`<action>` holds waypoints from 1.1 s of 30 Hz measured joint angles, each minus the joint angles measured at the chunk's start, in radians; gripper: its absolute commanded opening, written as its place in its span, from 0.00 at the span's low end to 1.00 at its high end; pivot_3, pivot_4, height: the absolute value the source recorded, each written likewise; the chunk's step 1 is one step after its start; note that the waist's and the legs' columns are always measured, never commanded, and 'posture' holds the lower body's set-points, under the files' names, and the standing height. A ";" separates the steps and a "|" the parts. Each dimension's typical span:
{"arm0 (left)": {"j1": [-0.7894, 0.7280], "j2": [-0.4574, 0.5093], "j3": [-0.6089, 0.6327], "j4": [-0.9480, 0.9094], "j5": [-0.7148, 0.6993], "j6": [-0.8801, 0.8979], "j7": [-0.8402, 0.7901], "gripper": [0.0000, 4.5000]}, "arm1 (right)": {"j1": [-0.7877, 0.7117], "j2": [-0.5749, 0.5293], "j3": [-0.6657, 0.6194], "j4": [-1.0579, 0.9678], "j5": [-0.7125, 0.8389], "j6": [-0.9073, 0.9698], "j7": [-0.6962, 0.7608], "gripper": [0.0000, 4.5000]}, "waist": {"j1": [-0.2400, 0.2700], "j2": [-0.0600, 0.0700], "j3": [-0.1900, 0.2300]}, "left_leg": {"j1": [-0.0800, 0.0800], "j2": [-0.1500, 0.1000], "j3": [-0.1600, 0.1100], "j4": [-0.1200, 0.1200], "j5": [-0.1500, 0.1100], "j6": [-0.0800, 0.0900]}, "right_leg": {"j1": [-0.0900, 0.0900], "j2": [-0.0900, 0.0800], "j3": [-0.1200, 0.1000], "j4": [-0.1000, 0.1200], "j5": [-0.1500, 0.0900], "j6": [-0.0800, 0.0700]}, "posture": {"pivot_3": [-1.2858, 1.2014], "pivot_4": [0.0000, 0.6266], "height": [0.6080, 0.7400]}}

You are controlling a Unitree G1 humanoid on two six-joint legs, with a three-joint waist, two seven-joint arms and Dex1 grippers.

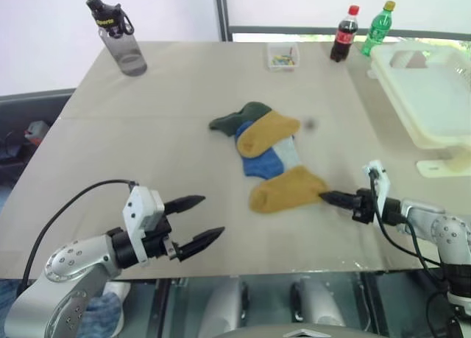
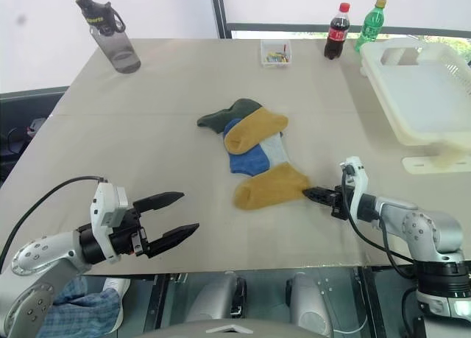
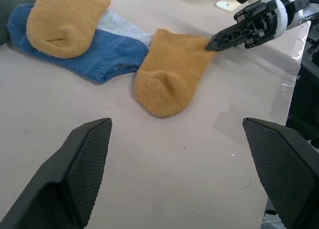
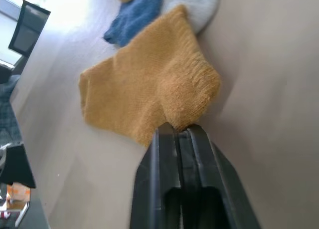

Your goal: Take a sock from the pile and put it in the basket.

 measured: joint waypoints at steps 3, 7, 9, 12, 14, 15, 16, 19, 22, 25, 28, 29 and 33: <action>-0.001 0.000 -0.002 0.001 0.004 0.000 0.000 1.00 | 0.011 -0.017 0.004 -0.006 0.000 0.004 0.014 0.02 | 0.001 0.000 0.000 | 0.000 0.000 0.000 0.000 0.000 0.000 | 0.000 0.000 0.000 0.000 0.000 0.000 | 0.52 0.24 1.00; 0.000 0.000 -0.007 0.001 0.005 -0.001 0.003 1.00 | 0.048 -0.067 0.005 -0.021 0.002 0.004 0.060 0.02 | 0.004 0.000 0.000 | 0.000 0.000 0.000 0.000 0.000 0.000 | 0.000 0.000 0.000 0.000 0.000 0.000 | 0.52 0.24 1.00; 0.001 -0.001 -0.007 0.001 0.005 -0.001 0.004 1.00 | 0.072 -0.105 0.004 -0.023 0.002 -0.002 0.091 0.02 | 0.006 0.000 0.000 | 0.000 0.000 0.000 0.000 0.000 0.000 | 0.000 0.000 0.000 -0.001 0.000 0.000 | 0.52 0.24 1.00; 0.001 -0.001 -0.007 0.001 0.005 -0.001 0.008 1.00 | 0.089 -0.130 0.002 -0.023 0.002 -0.005 0.107 0.02 | 0.005 0.000 0.000 | 0.000 0.000 0.000 0.000 0.000 0.000 | 0.000 0.000 0.000 0.000 0.000 0.000 | 0.52 0.24 1.00; 0.001 -0.001 -0.007 0.001 0.005 -0.001 0.009 1.00 | 0.097 -0.150 0.000 -0.023 0.003 0.003 0.109 0.02 | 0.005 0.000 0.000 | 0.000 0.000 0.000 0.000 0.000 0.000 | 0.000 0.000 0.000 0.000 0.000 0.000 | 0.52 0.24 1.00; 0.001 -0.001 -0.007 0.001 0.005 -0.001 0.009 1.00 | 0.101 -0.158 -0.004 -0.023 0.003 0.011 0.108 0.02 | 0.006 0.000 0.000 | 0.000 0.000 0.000 0.000 0.000 0.000 | 0.000 0.000 0.000 0.000 0.000 0.000 | 0.52 0.24 1.00; 0.001 -0.001 -0.007 0.001 0.005 -0.001 0.009 1.00 | 0.107 -0.161 -0.009 -0.023 0.003 0.013 0.106 0.02 | 0.008 -0.001 0.000 | 0.000 0.000 0.000 0.000 0.000 0.000 | 0.000 0.000 0.000 0.000 0.000 0.000 | 0.52 0.24 1.00; -0.001 -0.001 -0.008 0.003 0.005 -0.001 0.009 1.00 | 0.114 -0.161 -0.013 -0.023 0.000 0.006 0.101 0.02 | 0.009 -0.001 0.000 | 0.000 0.000 0.000 0.000 0.000 0.000 | 0.001 0.000 0.000 -0.001 0.000 0.000 | 0.52 0.24 1.00; -0.008 -0.001 -0.010 0.008 0.005 -0.001 0.008 1.00 | 0.118 -0.161 -0.014 -0.022 -0.002 -0.006 0.099 0.07 | 0.011 -0.001 0.000 | 0.000 0.000 0.000 0.000 0.000 0.000 | 0.001 0.000 -0.001 0.000 0.000 0.000 | 0.52 0.24 1.00; -0.018 0.000 -0.015 0.012 0.005 -0.001 0.006 1.00 | 0.135 -0.183 -0.018 -0.020 0.004 -0.010 0.129 0.28 | 0.015 -0.001 0.000 | 0.000 0.000 0.000 0.001 0.000 0.000 | 0.001 0.000 -0.001 -0.001 0.000 0.000 | 0.52 0.24 1.00; -0.022 0.000 -0.019 0.015 0.005 -0.001 0.001 1.00 | 0.157 -0.216 -0.028 -0.040 0.011 -0.018 0.175 0.63 | 0.019 -0.001 0.000 | 0.000 0.000 0.000 0.001 0.000 0.000 | 0.001 0.001 -0.003 -0.001 0.000 0.000 | 0.52 0.24 1.00; -0.023 0.000 -0.019 0.016 0.005 -0.001 0.000 1.00 | 0.164 -0.227 -0.029 -0.046 0.012 -0.025 0.188 0.70 | 0.021 -0.001 -0.001 | 0.000 0.000 0.000 0.001 0.000 0.000 | 0.001 0.001 -0.003 -0.001 0.000 0.000 | 0.52 0.24 1.00; -0.020 0.000 -0.021 0.020 0.005 -0.001 -0.001 1.00 | 0.219 -0.316 -0.041 -0.052 -0.013 -0.063 0.244 0.70 | 0.027 -0.001 -0.001 | 0.001 -0.001 -0.003 0.002 0.000 0.000 | 0.005 0.000 -0.005 -0.003 0.000 0.000 | 0.52 0.24 1.00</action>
